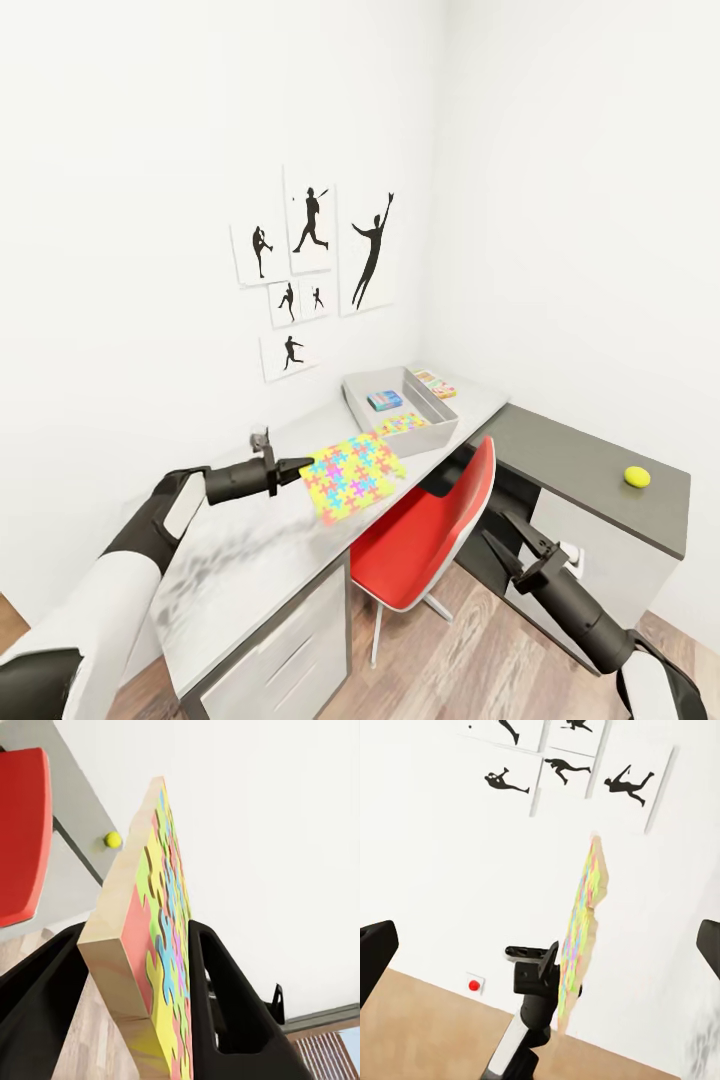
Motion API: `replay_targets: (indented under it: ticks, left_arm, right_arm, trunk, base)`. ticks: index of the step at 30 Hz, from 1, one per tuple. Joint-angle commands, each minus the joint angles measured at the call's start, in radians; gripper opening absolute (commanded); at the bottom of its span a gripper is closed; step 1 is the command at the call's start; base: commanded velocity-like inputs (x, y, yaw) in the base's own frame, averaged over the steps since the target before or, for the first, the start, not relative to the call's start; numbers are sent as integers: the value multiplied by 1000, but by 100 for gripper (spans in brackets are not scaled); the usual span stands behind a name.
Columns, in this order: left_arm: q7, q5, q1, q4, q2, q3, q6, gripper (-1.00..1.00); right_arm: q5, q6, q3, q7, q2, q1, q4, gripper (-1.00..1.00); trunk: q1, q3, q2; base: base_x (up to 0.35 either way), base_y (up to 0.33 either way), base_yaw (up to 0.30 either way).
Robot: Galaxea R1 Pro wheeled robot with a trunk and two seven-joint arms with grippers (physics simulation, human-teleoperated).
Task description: Put all the toys in the child's room - the three board games (two on the bed and one on the table), the two jigsaw puzzles on the table, and the tennis ball on the table - inside the toy box on the table in the child's room.
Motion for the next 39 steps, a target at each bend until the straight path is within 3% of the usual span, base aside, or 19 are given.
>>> replay_targets:
  ticks: [1,4,10,14,22,25,30,31,34,37,39]
  left_arm:
    - [1,-4,-5,1,-5,1,0,-100]
    - [32,-5,-24,0,-13,1,-7,-100]
    - [156,3,-98,1,-30,3,-63,-100]
    - [171,2,-135,0,-53,2,-72,-100]
    - [175,2,-150,-1,-59,9,-74,-100]
    - [179,2,-154,-1,-61,12,-70,-100]
    - [250,7,-200,7,-63,23,-68,-100]
    - [281,8,-212,8,-66,34,-68,-100]
    - [374,9,-255,21,-95,60,-68,-100]
    - [470,10,-320,89,-114,91,-74,-100]
    - [507,10,-364,136,-119,105,-77,-100]
  right_arm:
    - [3,4,-3,4,1,-1,0,100]
    - [3,4,-4,5,1,-1,0,100]
    - [8,2,-17,4,1,-1,-2,100]
    - [10,3,-42,1,1,1,-9,100]
    - [15,7,-110,-1,-4,8,-43,100]
    - [17,13,-118,-19,-35,9,-101,100]
    - [7,58,-125,-98,-142,-2,-156,100]
    - [2,65,-124,-119,-177,-34,-167,100]
    - [0,71,-113,-153,-211,-121,-168,100]
    - [-1,71,-60,-262,-225,-268,-157,100]
    - [-1,71,-26,-322,-227,-329,-153,100]
  trunk:
    - [1,-2,-2]
    - [1,-2,-2]
    - [1,-2,-2]
    - [1,-2,-2]
    - [1,-2,-2]
    - [1,-2,-2]
    - [1,-1,-2]
    - [1,-1,-2]
    - [1,0,-2]
    - [1,0,-2]
    - [1,0,-2]
  base:
    - [0,0,0]
    - [0,0,0]
    - [0,0,0]
    - [0,0,0]
    - [0,0,0]
    - [0,0,0]
    - [0,0,0]
    - [0,0,0]
    - [0,0,0]
    - [0,0,0]
    - [0,0,0]
